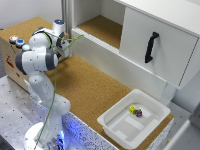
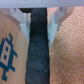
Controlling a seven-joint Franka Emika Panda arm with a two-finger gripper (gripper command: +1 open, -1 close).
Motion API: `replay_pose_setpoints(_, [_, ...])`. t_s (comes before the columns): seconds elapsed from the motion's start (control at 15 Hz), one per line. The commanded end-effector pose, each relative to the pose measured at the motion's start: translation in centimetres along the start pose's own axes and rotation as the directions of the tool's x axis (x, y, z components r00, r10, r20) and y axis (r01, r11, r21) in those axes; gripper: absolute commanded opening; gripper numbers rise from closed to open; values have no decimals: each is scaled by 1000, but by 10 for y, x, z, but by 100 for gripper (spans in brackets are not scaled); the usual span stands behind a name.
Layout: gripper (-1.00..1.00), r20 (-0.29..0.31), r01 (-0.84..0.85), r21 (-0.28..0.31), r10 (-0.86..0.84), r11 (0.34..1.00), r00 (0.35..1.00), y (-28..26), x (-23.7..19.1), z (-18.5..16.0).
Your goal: Go open the drawer
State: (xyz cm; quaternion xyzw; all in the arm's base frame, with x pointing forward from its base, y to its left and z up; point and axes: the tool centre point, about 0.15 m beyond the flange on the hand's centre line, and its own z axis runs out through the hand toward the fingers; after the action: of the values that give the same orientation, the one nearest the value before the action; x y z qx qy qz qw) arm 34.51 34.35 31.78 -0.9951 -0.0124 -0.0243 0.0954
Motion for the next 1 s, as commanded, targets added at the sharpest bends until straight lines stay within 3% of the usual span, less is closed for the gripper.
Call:
replay_pose_setpoints(0.0, [-100,13,-64,-5,64,998,998,24,13,30])
replay_pose_setpoints(0.47, [-100,43,-162,10,162,987,986,83,12,41])
replay_pose_setpoints(0.93, [-100,60,-218,-41,220,975,974,139,12,48])
